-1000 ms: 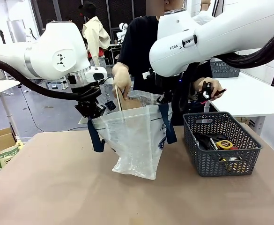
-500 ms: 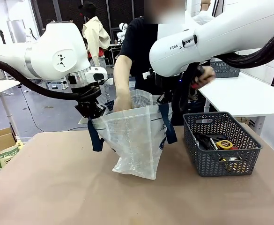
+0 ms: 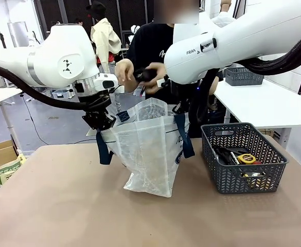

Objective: Transfer purchased items from the store into the shopping bag.
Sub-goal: Move the Reusable shopping bag to the right side of the table.

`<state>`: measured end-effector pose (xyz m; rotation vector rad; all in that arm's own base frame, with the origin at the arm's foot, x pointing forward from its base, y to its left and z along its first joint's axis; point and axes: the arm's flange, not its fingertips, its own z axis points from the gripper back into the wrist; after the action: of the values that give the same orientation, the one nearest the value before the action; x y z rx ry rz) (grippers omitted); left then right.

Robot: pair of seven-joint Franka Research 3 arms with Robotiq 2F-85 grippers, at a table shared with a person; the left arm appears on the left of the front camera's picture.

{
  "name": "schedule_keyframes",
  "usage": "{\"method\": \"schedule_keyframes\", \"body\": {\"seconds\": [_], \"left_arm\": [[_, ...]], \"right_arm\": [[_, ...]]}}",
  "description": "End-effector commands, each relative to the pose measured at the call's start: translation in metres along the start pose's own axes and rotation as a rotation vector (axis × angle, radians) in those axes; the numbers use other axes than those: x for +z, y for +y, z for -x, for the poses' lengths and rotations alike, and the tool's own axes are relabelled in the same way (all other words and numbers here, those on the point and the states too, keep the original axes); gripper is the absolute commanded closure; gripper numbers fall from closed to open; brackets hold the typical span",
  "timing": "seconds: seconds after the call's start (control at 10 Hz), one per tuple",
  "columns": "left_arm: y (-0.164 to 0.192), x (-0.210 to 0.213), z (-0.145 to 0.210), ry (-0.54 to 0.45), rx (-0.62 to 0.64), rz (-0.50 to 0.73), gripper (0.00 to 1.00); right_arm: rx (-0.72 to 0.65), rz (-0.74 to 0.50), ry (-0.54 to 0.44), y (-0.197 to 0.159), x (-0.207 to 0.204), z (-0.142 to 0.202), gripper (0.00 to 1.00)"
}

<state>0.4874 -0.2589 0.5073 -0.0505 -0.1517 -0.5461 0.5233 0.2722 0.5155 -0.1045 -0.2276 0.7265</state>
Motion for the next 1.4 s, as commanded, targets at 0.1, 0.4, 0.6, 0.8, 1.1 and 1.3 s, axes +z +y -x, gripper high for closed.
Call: {"method": "schedule_keyframes", "body": {"seconds": [0.1,0.4,0.6,0.8,1.1,1.3], "left_arm": [[0.0014,-0.0004,0.0014,0.003,0.005,-0.002,1.00],[0.0014,-0.0004,0.0014,0.003,0.005,-0.002,1.00],[0.0014,-0.0004,0.0014,0.003,0.005,-0.002,1.00],[0.0014,-0.0004,0.0014,0.003,0.005,-0.002,1.00],[0.0014,-0.0004,0.0014,0.003,0.005,-0.002,1.00],[0.0014,-0.0004,0.0014,0.003,0.005,-0.002,1.00]], "right_arm": [[-0.002,0.002,0.003,-0.0020,-0.0017,0.0015,1.00],[-0.002,0.002,0.003,-0.0020,-0.0017,0.0015,1.00],[-0.002,0.002,0.003,-0.0020,-0.0017,0.0015,1.00],[-0.002,0.002,0.003,-0.0020,-0.0017,0.0015,1.00],[-0.002,0.002,0.003,-0.0020,-0.0017,0.0015,1.00],[-0.002,0.002,0.003,-0.0020,-0.0017,0.0015,1.00]]}}
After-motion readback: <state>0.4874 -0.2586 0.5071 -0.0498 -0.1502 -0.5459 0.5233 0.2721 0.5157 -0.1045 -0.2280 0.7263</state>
